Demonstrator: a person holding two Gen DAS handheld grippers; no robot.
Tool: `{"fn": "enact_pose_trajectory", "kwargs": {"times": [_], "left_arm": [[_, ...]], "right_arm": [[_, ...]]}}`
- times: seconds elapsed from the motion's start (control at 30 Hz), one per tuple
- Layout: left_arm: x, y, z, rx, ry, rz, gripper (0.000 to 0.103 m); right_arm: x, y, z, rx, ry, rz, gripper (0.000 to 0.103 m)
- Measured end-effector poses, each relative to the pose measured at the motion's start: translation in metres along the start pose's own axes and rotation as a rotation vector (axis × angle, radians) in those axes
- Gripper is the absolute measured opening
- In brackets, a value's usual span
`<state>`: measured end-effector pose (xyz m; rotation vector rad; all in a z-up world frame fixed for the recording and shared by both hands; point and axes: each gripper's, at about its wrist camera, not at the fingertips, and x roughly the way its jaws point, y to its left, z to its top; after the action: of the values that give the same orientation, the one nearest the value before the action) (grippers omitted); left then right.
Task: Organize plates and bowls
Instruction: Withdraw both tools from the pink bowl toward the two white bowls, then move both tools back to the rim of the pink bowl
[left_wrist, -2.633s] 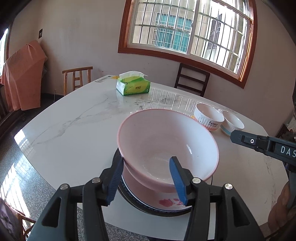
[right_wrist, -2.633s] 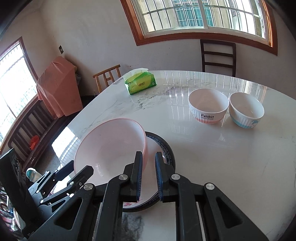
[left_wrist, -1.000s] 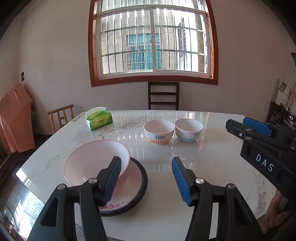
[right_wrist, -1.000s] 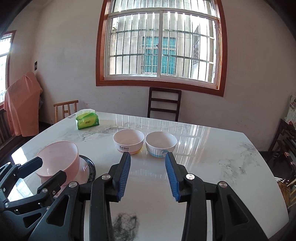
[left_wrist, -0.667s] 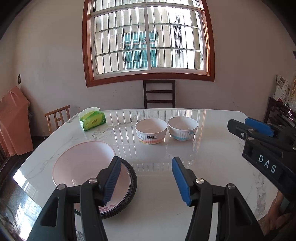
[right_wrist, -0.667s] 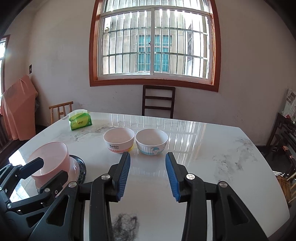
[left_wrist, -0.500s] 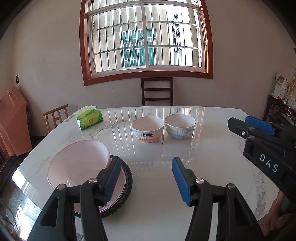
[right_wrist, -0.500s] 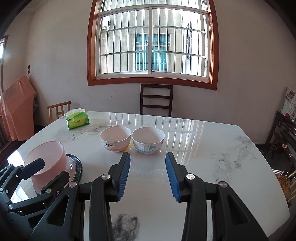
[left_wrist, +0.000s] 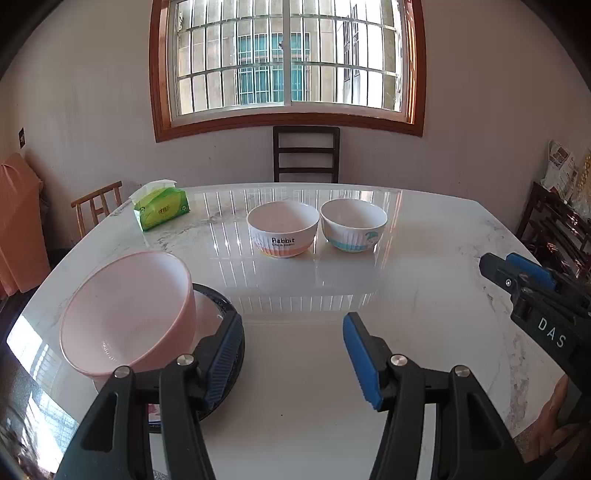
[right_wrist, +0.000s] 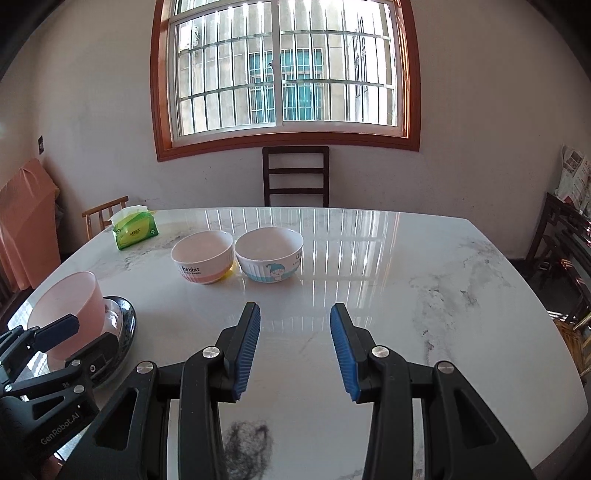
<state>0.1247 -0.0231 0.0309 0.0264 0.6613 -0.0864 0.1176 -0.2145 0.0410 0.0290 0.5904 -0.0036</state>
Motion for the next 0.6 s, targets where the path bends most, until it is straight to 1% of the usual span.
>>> {"fn": "enact_pose_trajectory", "kwargs": {"times": [0.1, 0.2, 0.27, 0.4, 0.47, 0.53, 0.6], "left_arm": [[0.012, 0.002, -0.001, -0.019, 0.043, -0.019, 0.058], [0.022, 0.005, 0.001, -0.023, 0.077, -0.03, 0.058], [0.026, 0.009, 0.008, -0.037, 0.092, -0.044, 0.058], [0.034, 0.019, 0.034, -0.074, 0.124, -0.08, 0.058], [0.039, 0.025, 0.051, -0.094, 0.135, -0.103, 0.058], [0.047, 0.032, 0.069, -0.121, 0.159, -0.12, 0.058], [0.053, 0.039, 0.085, -0.135, 0.165, -0.13, 0.058]], "right_arm": [[0.012, -0.011, -0.008, 0.021, 0.04, 0.006, 0.033], [0.024, -0.018, -0.011, 0.058, 0.085, 0.061, 0.031], [0.032, -0.017, -0.009, 0.075, 0.117, 0.116, 0.031], [0.054, -0.013, -0.001, 0.16, 0.213, 0.293, 0.031], [0.065, -0.007, 0.007, 0.18, 0.243, 0.339, 0.031], [0.074, -0.001, 0.017, 0.191, 0.263, 0.369, 0.031], [0.082, 0.006, 0.028, 0.197, 0.281, 0.394, 0.031]]}}
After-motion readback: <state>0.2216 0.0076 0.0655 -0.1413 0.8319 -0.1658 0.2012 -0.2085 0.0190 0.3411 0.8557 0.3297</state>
